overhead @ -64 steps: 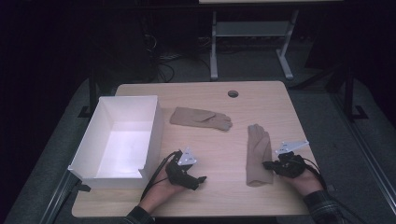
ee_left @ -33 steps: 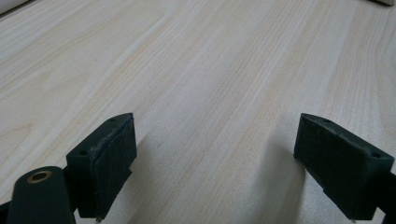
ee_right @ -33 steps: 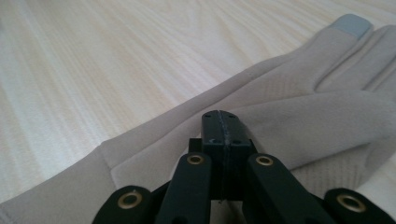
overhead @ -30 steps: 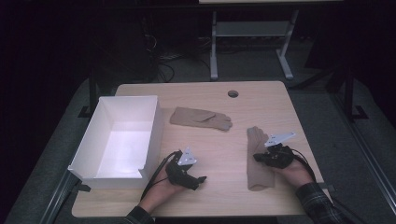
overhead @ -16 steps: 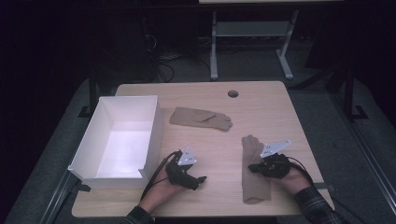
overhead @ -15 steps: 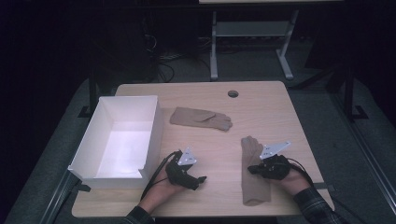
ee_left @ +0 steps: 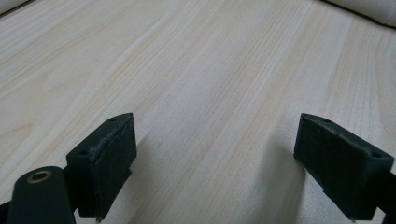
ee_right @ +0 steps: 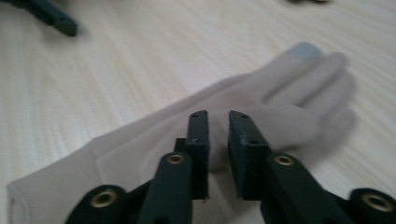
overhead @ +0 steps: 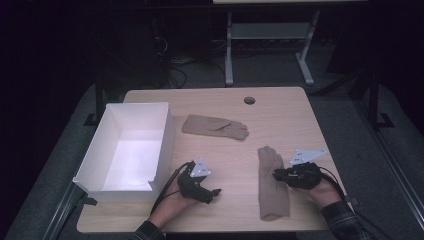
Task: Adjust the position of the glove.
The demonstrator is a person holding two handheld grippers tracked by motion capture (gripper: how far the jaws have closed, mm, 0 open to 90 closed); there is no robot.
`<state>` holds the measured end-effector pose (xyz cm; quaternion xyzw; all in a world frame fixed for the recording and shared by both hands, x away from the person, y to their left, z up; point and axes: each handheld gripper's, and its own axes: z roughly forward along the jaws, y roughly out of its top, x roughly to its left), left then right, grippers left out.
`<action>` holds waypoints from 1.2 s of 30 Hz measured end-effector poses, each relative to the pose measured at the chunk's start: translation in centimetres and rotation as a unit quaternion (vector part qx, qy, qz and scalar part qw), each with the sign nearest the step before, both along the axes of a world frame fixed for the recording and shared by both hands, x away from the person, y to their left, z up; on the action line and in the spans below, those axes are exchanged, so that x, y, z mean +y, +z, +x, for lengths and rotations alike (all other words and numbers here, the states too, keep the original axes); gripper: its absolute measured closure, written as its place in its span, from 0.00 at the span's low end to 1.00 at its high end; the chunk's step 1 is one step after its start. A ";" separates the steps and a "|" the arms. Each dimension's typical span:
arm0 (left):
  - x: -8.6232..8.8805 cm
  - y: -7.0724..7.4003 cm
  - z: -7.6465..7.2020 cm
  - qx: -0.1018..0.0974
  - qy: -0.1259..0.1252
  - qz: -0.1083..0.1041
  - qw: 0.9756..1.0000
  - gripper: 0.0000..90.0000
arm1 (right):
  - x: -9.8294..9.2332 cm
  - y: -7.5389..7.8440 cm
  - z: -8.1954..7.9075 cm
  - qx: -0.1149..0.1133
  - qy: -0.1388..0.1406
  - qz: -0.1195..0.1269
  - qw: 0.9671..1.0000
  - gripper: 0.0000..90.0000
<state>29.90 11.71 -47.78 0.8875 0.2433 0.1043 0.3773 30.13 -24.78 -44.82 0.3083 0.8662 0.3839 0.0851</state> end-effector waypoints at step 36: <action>-0.8 0.5 0.5 0.013 0.030 0.008 0.999 0.26 | -4.8 -3.4 1.6 -0.019 -0.167 -0.019 0.986 0.14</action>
